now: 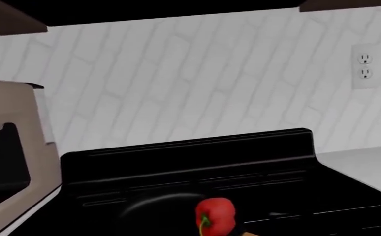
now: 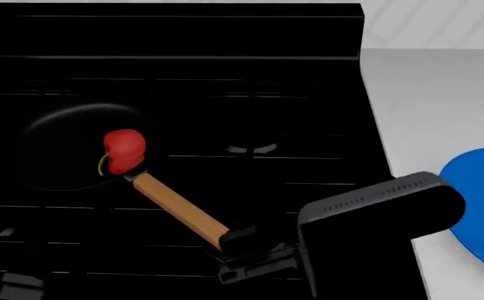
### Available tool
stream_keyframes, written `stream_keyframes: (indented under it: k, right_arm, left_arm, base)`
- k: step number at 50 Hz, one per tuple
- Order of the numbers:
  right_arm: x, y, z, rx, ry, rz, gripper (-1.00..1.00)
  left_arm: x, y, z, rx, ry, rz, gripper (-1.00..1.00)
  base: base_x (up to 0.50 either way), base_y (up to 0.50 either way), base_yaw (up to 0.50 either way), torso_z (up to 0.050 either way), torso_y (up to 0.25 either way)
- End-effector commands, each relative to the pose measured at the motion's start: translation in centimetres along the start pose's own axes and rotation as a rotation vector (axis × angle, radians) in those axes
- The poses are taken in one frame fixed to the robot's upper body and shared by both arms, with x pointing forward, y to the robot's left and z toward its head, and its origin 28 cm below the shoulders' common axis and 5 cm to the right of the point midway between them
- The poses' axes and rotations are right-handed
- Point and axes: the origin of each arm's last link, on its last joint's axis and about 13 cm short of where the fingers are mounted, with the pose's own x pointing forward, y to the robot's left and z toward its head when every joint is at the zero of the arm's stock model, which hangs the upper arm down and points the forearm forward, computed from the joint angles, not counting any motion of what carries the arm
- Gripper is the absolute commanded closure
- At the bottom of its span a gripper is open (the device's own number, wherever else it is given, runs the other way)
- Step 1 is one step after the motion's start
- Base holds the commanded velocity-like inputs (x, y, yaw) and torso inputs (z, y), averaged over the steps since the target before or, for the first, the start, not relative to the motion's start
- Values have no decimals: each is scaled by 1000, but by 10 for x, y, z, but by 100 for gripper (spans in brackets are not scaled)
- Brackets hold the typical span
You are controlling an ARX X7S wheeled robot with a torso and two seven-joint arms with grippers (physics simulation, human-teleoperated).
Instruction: Pick up the pan and dump the vegetables in it onto the plate. Then return the pan to the stove.
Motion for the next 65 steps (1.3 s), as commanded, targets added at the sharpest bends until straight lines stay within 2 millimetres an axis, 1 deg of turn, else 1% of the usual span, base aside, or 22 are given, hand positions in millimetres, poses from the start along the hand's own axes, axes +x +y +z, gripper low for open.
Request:
stream_keyframes:
  k: [1, 4, 8, 11, 15, 17, 22, 26, 36, 39, 41, 46, 49, 53, 56, 65]
  right_arm:
    - [38, -5, 22, 62, 74, 212, -100]
    - [46, -3, 23, 50, 101, 243, -100]
    - [58, 3, 15, 78, 165, 313, -100]
    - [63, 7, 11, 100, 189, 343, -100]
    - [67, 12, 8, 119, 210, 384, -100]
    - [68, 14, 8, 116, 215, 399, -100]
    - [76, 18, 3, 93, 265, 446, -100]
    - [79, 21, -1, 88, 270, 460, -100]
    - [88, 34, -1, 72, 290, 531, -100]
    - [92, 36, -5, 44, 311, 546, -100]
    - [100, 35, -7, 10, 333, 546, -100]
    - [111, 35, -8, -53, 376, 560, -100]
    - [114, 37, -8, -64, 384, 566, -100]
    - [119, 40, -15, -78, 405, 577, -100]
    - [125, 44, -26, -89, 435, 586, -100]
    - [141, 45, -31, -152, 469, 590, -100]
  left_arm:
    - [-3, 2, 2, -16, 6, 17, -100]
    - [-4, 3, 1, -16, 9, 20, -100]
    - [-5, 4, 1, -16, 11, 21, -100]
    - [-5, 5, 1, -15, 13, 25, -100]
    - [-6, 5, 1, -12, 14, 25, -100]
    - [-7, 5, 0, -13, 15, 24, -100]
    - [-7, 4, 0, -15, 17, 22, -100]
    - [-8, 3, -1, -17, 22, 17, -100]
    - [-9, 3, 0, -20, 24, 11, -100]
    - [-9, 3, 0, -21, 24, 10, -100]
    - [-9, 3, 0, -22, 24, 7, -100]
    - [-10, 3, 0, -26, 24, 4, -100]
    - [-10, 2, 1, -28, 22, 0, -100]
    - [-11, 2, 2, -26, 21, -5, -100]
    - [-12, 2, -2, -31, 30, -3, -100]
    - [-13, 2, -4, -38, 37, -5, -100]
  base:
    - [0, 0, 0, 0, 0]
    - [0, 0, 0, 0, 0]
    - [0, 0, 0, 0, 0]
    - [0, 0, 0, 0, 0]
    - [0, 0, 0, 0, 0]
    - [0, 0, 0, 0, 0]
    - [0, 0, 0, 0, 0]
    - [0, 0, 0, 0, 0]
    - [0, 0, 0, 0, 0]
    - [0, 0, 0, 0, 0]
    - [0, 0, 0, 0, 0]
    - [0, 0, 0, 0, 0]
    - [0, 0, 0, 0, 0]
    - [0, 0, 0, 0, 0]
    - [0, 0, 0, 0, 0]
    - [0, 0, 0, 0, 0]
